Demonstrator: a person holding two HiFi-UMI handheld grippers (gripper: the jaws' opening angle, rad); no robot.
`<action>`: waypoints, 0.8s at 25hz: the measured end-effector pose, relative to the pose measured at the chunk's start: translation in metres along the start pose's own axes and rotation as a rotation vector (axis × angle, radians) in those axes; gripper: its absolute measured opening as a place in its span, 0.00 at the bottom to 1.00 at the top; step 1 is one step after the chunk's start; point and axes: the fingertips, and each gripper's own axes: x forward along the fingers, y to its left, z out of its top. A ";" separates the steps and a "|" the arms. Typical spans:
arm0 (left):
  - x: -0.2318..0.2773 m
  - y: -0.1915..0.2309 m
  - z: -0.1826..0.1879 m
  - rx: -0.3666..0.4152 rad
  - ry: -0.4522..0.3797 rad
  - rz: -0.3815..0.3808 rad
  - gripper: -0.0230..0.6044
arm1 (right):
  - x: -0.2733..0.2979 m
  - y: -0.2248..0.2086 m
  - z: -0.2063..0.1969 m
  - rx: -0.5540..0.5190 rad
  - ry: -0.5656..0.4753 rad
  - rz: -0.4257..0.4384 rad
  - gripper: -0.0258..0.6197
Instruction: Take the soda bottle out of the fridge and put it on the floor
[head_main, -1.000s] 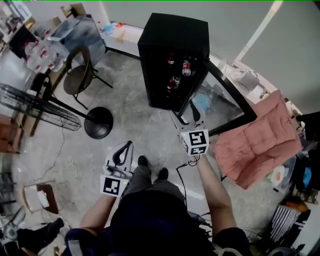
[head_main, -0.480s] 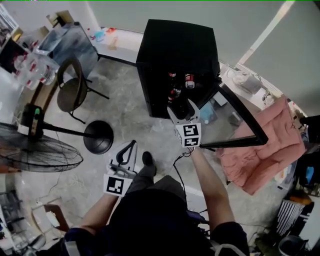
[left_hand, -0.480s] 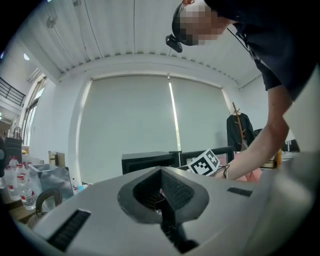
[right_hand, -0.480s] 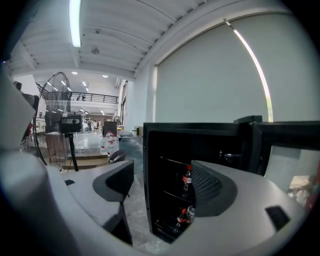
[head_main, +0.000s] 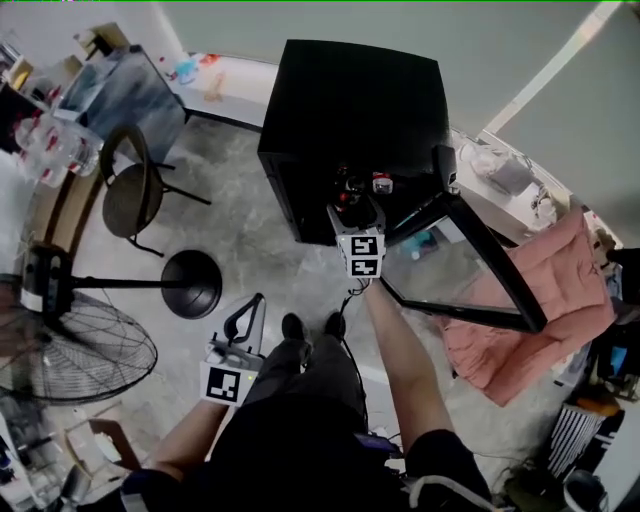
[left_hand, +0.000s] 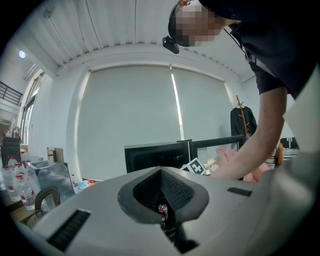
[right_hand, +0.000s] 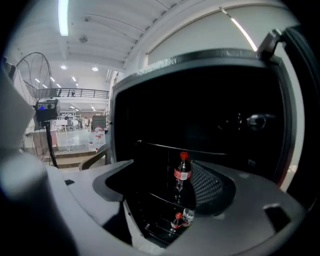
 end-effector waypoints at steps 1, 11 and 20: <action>0.006 0.001 -0.003 -0.005 0.004 0.009 0.07 | 0.011 -0.005 -0.006 0.006 0.003 -0.003 0.59; 0.047 0.012 -0.046 -0.013 0.038 0.046 0.07 | 0.107 -0.044 -0.052 0.019 0.006 -0.036 0.59; 0.063 0.009 -0.092 0.005 0.037 0.031 0.07 | 0.152 -0.058 -0.084 0.013 -0.010 -0.049 0.59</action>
